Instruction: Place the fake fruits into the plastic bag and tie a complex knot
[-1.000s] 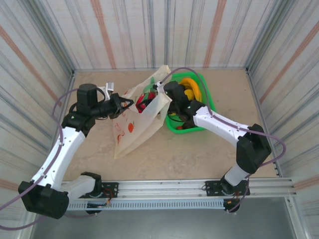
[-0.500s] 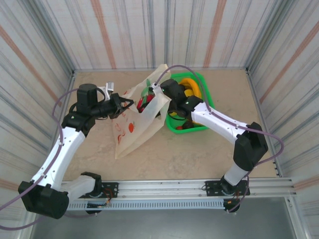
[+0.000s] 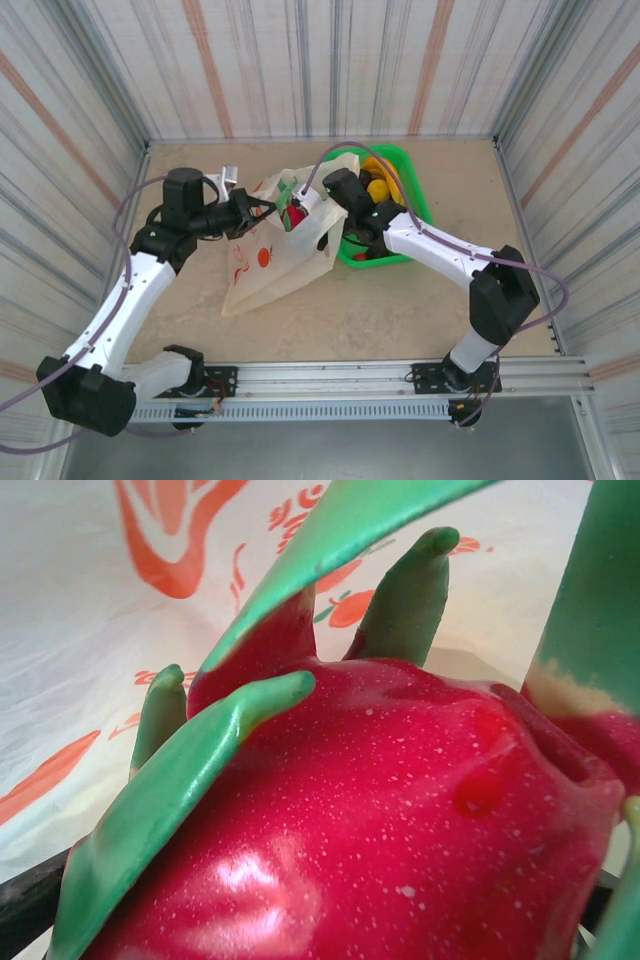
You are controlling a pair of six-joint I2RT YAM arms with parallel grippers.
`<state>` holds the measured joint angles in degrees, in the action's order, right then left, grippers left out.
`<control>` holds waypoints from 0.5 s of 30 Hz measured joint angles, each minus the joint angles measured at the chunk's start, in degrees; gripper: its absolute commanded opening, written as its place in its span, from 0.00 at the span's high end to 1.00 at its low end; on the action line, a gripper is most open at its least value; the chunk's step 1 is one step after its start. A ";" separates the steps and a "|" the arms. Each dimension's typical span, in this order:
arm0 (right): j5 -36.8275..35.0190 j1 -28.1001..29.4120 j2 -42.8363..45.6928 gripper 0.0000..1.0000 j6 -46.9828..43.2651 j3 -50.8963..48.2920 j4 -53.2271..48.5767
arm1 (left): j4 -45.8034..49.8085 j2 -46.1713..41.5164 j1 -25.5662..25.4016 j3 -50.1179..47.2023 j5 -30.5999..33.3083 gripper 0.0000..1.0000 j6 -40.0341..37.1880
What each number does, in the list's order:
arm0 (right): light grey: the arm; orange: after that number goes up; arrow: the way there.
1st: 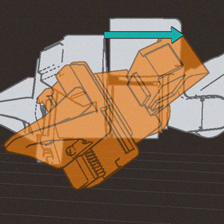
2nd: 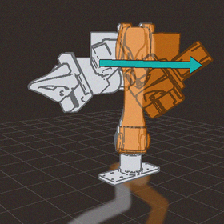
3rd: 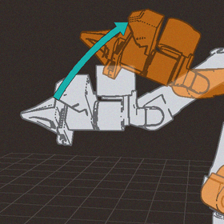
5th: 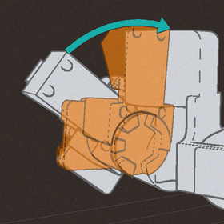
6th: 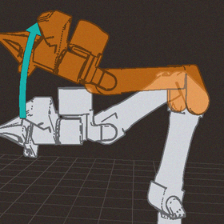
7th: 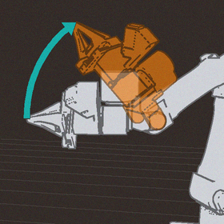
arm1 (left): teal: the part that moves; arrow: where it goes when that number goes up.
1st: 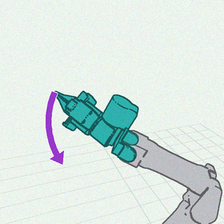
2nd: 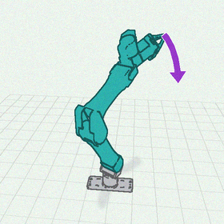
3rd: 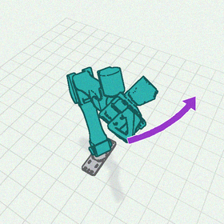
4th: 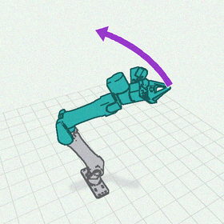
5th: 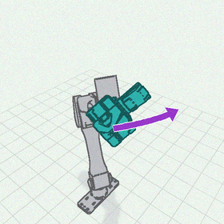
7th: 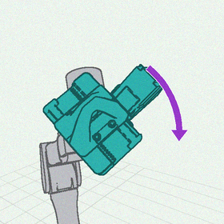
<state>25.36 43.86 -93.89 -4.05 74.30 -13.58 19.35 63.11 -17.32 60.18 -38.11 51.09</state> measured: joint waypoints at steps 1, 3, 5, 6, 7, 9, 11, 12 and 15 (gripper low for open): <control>0.22 0.00 -0.07 0.01 -0.81 0.07 -0.13 | 0.00 0.11 -0.13 0.00 0.00 1.00 -0.02; 0.50 0.00 -0.28 0.01 -1.92 0.15 -0.20 | -0.07 0.35 -0.44 0.00 -0.02 1.00 0.00; 1.07 0.00 -0.57 0.01 -3.08 0.17 -0.31 | -0.24 0.68 -0.74 0.00 -0.02 1.00 0.00; 1.57 -0.04 -0.68 0.01 -3.78 0.15 -0.39 | -0.35 0.90 -0.79 0.00 -0.02 1.00 0.02; 1.90 -0.04 -0.72 0.01 -4.24 0.17 -0.55 | -0.42 1.11 -0.81 0.00 -0.02 1.00 0.04; 2.71 -0.04 -0.72 0.01 -5.14 0.15 -0.59 | -0.46 1.40 -0.81 0.00 -0.02 1.00 0.17; 3.41 -0.02 -0.72 0.01 -6.12 0.15 -0.61 | -0.79 1.68 -0.81 0.00 -0.02 1.00 0.20; 3.50 0.02 -0.72 0.01 -6.82 0.17 -0.61 | -0.98 1.86 -0.81 0.00 -0.02 1.00 0.20; 3.89 0.26 -0.72 0.01 -8.35 0.17 -0.61 | -1.33 2.14 -0.81 0.00 -0.02 1.00 0.20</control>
<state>29.26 44.12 -94.61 -12.40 74.48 -14.20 18.02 65.25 -18.13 60.18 -38.13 51.29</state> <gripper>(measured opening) 0.990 0.048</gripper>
